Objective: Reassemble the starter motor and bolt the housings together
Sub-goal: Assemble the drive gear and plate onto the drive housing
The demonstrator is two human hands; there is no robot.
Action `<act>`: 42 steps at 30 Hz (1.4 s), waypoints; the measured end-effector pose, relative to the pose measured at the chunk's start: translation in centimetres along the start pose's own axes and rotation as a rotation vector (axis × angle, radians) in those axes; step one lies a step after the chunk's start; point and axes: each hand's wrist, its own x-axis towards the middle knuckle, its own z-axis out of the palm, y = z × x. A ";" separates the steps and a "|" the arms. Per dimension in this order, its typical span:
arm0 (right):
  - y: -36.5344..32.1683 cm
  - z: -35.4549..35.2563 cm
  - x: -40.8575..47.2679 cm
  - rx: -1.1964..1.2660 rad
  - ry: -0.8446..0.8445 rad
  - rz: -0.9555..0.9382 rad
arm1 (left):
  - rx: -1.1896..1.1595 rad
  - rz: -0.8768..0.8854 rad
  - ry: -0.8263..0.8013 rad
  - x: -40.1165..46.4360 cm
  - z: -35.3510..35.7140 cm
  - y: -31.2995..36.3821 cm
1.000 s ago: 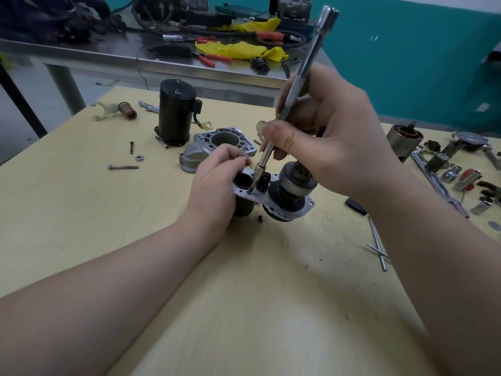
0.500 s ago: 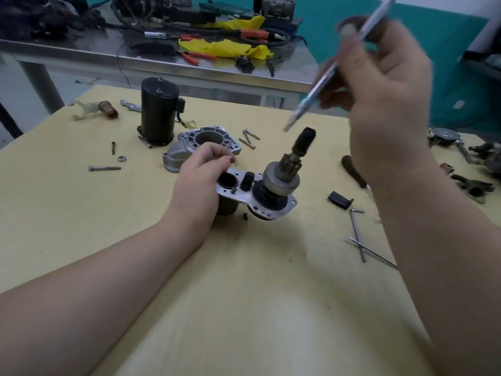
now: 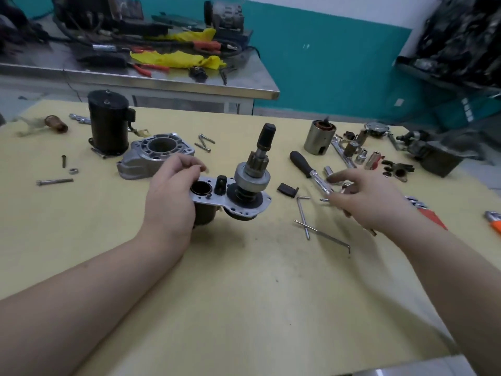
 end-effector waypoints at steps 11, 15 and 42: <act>2.1 2.7 -1.4 0.042 0.126 -0.161 | 0.004 -0.032 -0.065 -0.6 4.4 -1.0; 3.9 -0.8 0.9 0.123 0.357 -0.083 | 0.010 -0.002 -0.082 0.4 6.7 -1.1; 8.6 -4.1 3.5 0.477 0.766 0.028 | 0.132 0.097 -0.229 2.0 9.6 -4.0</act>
